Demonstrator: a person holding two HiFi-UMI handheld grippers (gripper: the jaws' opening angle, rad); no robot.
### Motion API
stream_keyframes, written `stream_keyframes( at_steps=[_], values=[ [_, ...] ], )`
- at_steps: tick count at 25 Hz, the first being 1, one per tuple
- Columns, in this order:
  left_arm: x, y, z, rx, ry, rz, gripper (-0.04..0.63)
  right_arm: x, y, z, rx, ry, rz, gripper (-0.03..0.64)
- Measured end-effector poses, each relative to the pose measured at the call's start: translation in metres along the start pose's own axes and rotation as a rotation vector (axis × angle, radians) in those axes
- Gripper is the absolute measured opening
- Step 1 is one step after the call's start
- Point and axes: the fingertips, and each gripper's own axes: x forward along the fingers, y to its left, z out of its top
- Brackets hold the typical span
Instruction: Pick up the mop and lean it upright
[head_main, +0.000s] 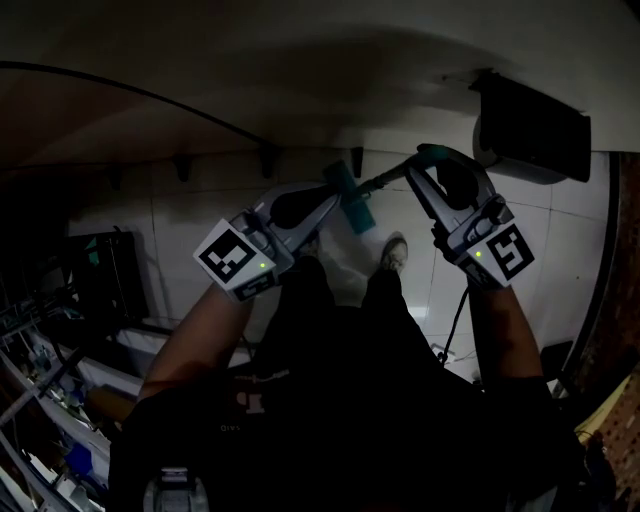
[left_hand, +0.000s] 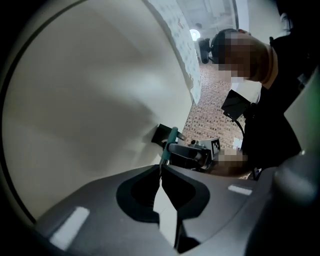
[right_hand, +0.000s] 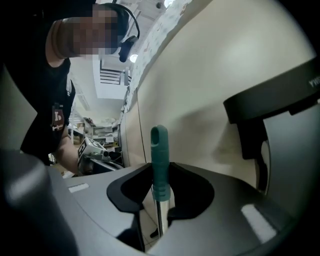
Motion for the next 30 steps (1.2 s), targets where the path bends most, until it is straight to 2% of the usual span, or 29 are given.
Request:
stream_keyframes(
  at_steps=[5, 10, 16, 22, 24, 28, 30],
  values=[
    [-0.001, 0.001, -0.007, 0.002, 0.021, -0.015, 0.012, 0.005, -0.024, -0.001, 0.092, -0.038, -0.078, 0.130],
    [-0.002, 0.001, -0.008, -0.011, 0.026, -0.017, 0.012, 0.013, -0.040, 0.000, 0.338, -0.128, -0.143, 0.154],
    [-0.003, 0.002, -0.014, -0.017, 0.030, -0.014, 0.012, 0.006, -0.054, -0.017, 0.500, -0.185, -0.195, 0.187],
    [0.000, 0.000, -0.015, -0.020, 0.036, -0.013, 0.012, -0.008, -0.078, -0.059, 0.687, -0.166, -0.267, 0.213],
    [0.000, 0.000, -0.015, -0.017, 0.035, -0.015, 0.012, -0.014, -0.091, -0.072, 0.707, -0.154, -0.307, 0.205],
    [0.001, 0.000, -0.013, -0.013, 0.036, -0.016, 0.012, -0.023, -0.110, -0.107, 0.735, -0.065, -0.395, 0.208],
    [0.001, -0.001, -0.011, -0.011, 0.037, -0.020, 0.012, -0.028, -0.112, -0.126, 0.763, -0.023, -0.400, 0.272]
  ],
)
